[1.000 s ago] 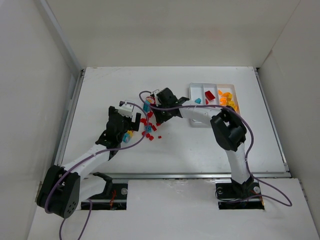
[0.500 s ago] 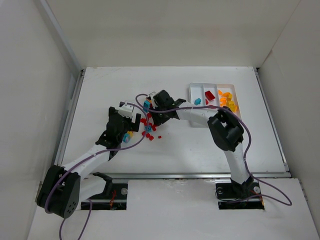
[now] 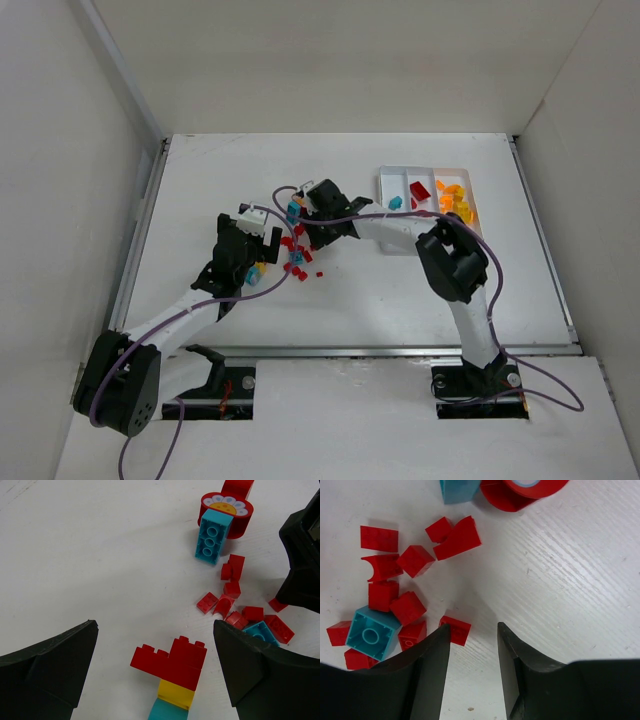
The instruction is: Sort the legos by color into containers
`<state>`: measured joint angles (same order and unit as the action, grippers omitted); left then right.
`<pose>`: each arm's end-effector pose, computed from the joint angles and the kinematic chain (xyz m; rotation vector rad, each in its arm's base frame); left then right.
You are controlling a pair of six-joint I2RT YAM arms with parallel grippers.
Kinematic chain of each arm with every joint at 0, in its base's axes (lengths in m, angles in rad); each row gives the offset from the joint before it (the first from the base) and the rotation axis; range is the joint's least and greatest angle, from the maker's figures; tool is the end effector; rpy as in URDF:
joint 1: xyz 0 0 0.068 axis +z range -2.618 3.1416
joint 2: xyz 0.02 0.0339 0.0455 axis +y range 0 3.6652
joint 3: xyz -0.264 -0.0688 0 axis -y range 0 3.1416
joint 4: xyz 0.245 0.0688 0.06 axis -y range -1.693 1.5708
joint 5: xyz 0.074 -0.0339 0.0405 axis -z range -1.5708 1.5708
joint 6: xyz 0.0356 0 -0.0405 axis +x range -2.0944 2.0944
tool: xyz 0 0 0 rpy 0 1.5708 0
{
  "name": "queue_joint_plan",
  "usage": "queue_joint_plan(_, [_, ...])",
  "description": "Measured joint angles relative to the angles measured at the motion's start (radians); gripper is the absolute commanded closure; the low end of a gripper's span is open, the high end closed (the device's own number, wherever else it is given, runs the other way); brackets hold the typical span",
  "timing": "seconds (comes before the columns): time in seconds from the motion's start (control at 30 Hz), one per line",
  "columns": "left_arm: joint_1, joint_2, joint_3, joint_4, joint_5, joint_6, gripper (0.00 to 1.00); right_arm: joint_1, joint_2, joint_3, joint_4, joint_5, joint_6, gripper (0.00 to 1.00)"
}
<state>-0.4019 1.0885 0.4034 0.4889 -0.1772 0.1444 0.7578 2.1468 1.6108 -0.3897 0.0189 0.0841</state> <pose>0.2161 -0.0850 0.2176 0.3511 1.7287 -0.0304 0.3426 0.3232 0.1738 -0.8275 2.3870 0.3232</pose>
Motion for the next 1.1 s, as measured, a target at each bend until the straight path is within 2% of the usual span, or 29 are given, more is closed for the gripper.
queue_joint_plan(0.6, [0.000, 0.000, 0.000, 0.000, 0.001, 0.000, 0.00, -0.080, -0.060, -0.057, -0.006, 0.043, -0.024, 0.52])
queue_joint_plan(0.73, [0.000, 0.000, 0.000, 0.000, 0.001, 0.000, 0.00, -0.079, -0.078, -0.057, -0.005, 0.031, -0.028, 0.49])
queue_joint_plan(0.9, [0.000, 0.000, 0.000, 0.000, 0.001, 0.000, 0.00, -0.079, -0.080, -0.057, -0.008, 0.015, -0.027, 0.39])
queue_joint_plan(1.1, [0.000, 0.000, 0.000, 0.000, 0.001, 0.000, 0.00, -0.079, -0.069, -0.054, -0.033, -0.004, -0.026, 0.38])
